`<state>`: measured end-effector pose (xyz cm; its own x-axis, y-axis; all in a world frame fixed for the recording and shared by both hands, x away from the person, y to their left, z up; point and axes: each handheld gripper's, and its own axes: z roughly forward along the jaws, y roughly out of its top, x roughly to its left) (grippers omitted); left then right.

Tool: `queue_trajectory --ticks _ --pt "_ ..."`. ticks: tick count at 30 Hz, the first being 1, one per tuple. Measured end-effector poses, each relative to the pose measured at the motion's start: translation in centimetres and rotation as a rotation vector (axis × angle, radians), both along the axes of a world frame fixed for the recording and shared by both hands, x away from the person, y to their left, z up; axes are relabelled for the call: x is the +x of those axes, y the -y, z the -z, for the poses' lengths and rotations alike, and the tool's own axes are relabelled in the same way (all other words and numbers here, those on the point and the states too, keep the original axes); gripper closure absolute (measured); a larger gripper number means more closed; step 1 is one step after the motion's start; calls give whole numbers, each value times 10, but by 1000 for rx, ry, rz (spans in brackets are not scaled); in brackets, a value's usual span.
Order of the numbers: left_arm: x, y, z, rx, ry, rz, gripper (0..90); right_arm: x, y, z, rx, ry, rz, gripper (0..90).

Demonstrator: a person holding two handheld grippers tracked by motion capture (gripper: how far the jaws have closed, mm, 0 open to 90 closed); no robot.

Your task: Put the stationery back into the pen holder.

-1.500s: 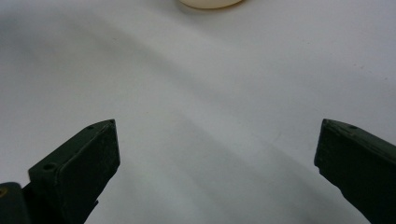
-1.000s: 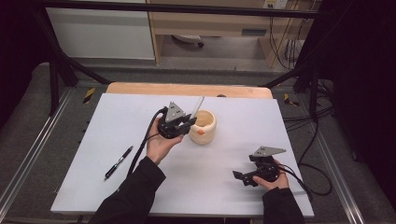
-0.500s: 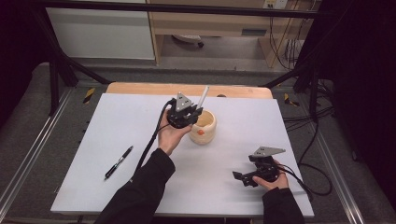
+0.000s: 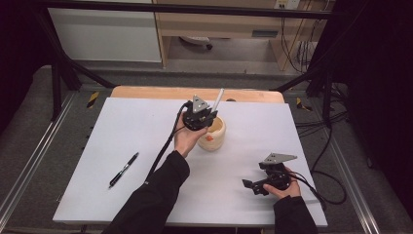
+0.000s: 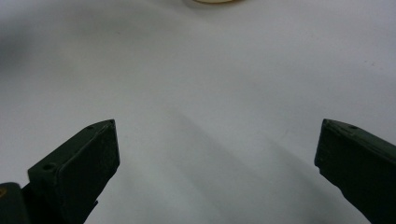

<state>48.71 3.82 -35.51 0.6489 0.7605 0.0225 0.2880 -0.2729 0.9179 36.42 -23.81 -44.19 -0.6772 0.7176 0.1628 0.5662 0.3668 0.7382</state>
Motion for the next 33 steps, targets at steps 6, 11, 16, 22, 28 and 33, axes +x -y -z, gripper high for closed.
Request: queue_trajectory --ticks 6,11,16,22,28,33 --pt "4 5 9 23 -1 12 779 0 0 1 -5 3 -5 7" --pt "7 6 18 42 -4 22 779 0 0 0 -3 0 -8 8" --pt "9 5 31 47 -24 21 779 0 -1 1 -1 -3 -9 8" --pt "10 4 38 53 -38 30 779 0 -1 1 -3 -3 -9 8" --pt "9 2 44 70 -60 32 776 0 -1 2 -3 -3 -10 8" --pt "7 0 42 86 -67 38 735 0 -2 2 -10 -2 -15 8"
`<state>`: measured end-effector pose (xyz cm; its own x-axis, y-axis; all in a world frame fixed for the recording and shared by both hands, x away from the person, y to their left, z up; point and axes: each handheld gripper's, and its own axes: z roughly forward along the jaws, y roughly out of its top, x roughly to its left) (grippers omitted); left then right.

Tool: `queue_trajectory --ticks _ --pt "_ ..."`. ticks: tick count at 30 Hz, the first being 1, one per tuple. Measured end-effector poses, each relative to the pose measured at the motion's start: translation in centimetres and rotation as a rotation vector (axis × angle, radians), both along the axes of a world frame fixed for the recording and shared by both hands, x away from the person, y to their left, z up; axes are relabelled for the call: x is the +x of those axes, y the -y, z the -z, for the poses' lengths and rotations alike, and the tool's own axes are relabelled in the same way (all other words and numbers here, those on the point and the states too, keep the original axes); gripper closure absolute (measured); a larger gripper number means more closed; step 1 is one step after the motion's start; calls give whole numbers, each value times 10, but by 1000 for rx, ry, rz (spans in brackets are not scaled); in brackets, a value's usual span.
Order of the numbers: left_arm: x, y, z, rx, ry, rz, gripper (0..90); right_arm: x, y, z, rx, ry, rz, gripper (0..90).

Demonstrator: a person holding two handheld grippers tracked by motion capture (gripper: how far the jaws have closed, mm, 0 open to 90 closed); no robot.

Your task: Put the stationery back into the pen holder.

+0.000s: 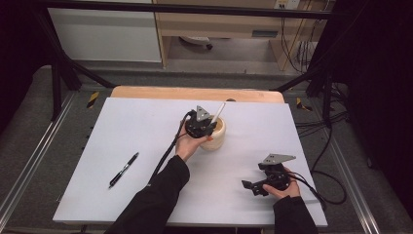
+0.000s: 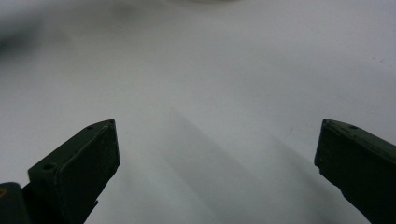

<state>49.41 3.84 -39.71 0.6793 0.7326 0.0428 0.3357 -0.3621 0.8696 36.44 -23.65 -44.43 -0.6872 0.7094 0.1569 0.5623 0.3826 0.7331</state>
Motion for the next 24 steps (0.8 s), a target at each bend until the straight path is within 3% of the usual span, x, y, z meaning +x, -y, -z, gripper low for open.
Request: queue_trajectory --ticks 9,24 --pt "-9 -12 -20 17 19 19 596 0 0 0 1 -1 0 8" --pt "-32 -57 -48 54 -33 22 302 -1 0 0 -1 -2 5 8"
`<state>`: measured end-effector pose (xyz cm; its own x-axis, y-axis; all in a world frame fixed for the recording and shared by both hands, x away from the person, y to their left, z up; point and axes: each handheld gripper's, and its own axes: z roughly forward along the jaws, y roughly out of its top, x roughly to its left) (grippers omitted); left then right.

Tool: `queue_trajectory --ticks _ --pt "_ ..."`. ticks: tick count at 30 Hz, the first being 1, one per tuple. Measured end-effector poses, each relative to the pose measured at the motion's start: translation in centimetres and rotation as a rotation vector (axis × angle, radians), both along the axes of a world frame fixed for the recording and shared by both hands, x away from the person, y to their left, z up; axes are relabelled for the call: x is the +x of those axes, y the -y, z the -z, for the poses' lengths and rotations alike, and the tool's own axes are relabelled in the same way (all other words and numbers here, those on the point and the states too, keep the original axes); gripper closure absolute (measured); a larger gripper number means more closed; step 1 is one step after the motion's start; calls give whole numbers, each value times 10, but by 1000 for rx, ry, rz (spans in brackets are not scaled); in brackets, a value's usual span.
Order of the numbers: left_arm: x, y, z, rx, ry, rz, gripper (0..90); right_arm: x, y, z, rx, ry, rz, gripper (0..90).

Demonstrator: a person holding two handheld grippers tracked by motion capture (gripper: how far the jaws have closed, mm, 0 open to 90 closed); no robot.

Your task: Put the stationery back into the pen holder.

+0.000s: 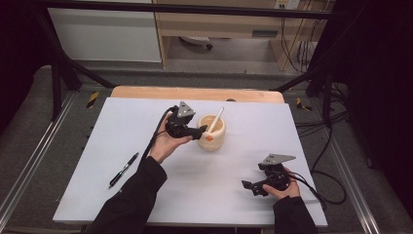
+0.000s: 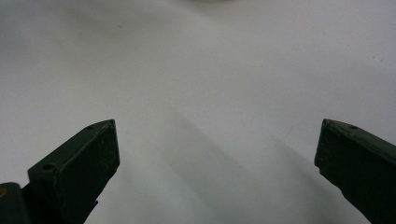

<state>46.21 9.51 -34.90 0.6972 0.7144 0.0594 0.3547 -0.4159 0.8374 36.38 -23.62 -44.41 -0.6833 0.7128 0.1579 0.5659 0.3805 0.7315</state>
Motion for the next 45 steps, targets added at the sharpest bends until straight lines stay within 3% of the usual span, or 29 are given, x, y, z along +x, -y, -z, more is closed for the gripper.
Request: queue_trajectory --ticks 10,17,30,45 --pt "-17 -35 5 42 -35 -29 141 0 0 0 -3 -2 3 7" --pt "-29 -59 12 62 -57 -32 81 0 -1 1 -8 -2 1 7" --pt "-55 -100 27 92 -91 -28 38 0 -1 1 -14 -4 -1 7" --pt "-73 -151 51 95 -140 -114 33 0 -2 3 -12 -10 5 7"
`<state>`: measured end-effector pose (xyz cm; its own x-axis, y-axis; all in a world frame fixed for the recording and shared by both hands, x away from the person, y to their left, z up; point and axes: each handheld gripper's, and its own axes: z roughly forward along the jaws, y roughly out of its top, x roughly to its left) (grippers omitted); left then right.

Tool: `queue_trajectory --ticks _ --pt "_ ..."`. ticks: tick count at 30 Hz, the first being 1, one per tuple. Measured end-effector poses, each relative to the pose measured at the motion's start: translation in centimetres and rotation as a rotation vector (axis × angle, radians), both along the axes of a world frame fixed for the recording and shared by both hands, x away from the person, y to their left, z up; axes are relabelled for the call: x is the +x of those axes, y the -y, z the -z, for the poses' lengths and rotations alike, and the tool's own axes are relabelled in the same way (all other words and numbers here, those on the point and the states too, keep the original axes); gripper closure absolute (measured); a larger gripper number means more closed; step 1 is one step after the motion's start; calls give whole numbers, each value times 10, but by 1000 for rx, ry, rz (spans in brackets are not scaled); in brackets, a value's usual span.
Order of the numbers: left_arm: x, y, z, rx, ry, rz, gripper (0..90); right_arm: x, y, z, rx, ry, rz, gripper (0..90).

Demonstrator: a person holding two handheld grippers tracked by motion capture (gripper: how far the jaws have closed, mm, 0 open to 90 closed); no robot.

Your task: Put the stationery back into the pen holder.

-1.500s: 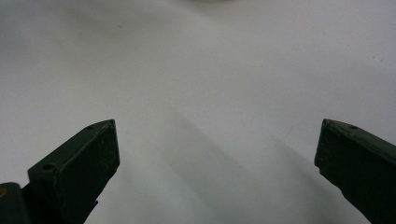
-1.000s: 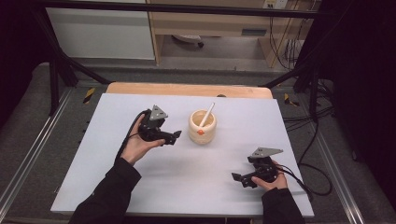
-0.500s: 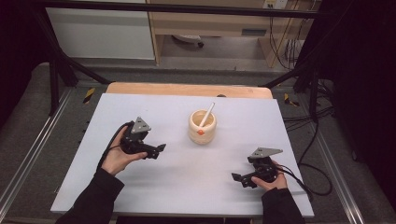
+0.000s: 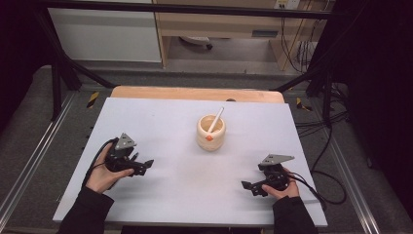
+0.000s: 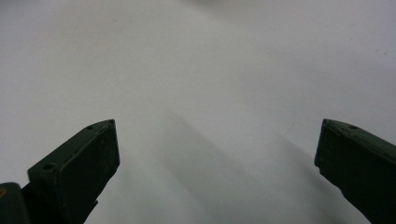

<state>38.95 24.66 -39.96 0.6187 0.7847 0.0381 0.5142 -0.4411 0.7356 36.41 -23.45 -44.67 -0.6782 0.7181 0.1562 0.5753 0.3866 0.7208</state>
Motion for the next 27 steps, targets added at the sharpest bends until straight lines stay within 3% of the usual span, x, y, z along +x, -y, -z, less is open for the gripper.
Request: queue_trajectory --ticks 10,14,17,27 --pt "-3 -25 15 16 -55 -40 66 0 -1 1 -4 -5 -2 8" --pt "1 -32 19 47 -75 -75 113 1 -1 0 -1 -8 -3 8" --pt "4 -34 21 35 -108 -80 158 1 -1 0 3 -8 -1 8" --pt "13 -38 27 56 -127 -103 228 1 -1 2 -6 -7 -6 7"
